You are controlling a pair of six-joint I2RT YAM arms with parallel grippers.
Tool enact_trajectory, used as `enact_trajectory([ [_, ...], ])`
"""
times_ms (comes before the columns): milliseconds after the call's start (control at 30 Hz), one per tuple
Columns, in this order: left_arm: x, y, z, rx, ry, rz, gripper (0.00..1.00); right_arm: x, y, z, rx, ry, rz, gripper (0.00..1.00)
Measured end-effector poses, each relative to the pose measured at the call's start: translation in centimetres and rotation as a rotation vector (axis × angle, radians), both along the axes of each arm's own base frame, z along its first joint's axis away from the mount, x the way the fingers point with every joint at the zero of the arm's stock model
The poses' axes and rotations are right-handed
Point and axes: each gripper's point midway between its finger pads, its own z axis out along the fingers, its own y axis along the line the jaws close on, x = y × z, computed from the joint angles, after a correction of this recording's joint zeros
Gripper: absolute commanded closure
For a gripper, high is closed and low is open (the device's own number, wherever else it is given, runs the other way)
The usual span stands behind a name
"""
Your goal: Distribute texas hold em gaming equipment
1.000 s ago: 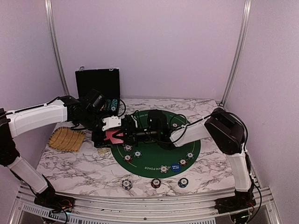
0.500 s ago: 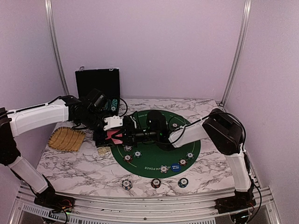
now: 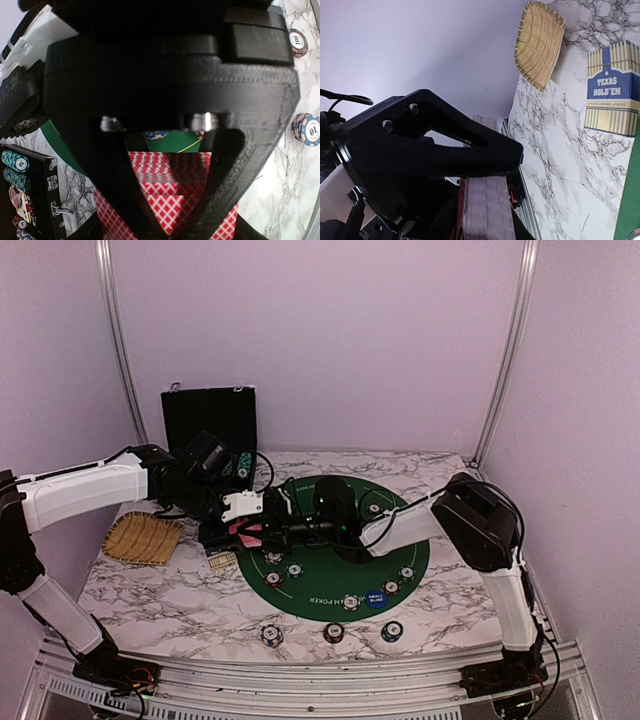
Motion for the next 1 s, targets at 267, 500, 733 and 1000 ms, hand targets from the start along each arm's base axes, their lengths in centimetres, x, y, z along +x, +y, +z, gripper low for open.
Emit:
enact_trajectory([
  [267,0.0,-0.01,0.02,0.0,-0.002,-0.003,0.49,-0.02,0.29,0.42,0.021,-0.002,0.015,0.67],
  [500,0.0,-0.01,0.01,0.002,-0.004,-0.009,0.38,-0.04,0.33,0.19,0.019,0.009,0.018,0.84],
  [733,0.02,0.16,-0.17,0.017,-0.008,-0.011,0.18,-0.07,0.41,-0.34,0.017,0.024,0.019,0.93],
  [1000,0.18,0.35,-0.21,0.03,-0.02,-0.013,0.15,-0.09,0.42,0.12,0.037,0.03,0.02,0.96],
])
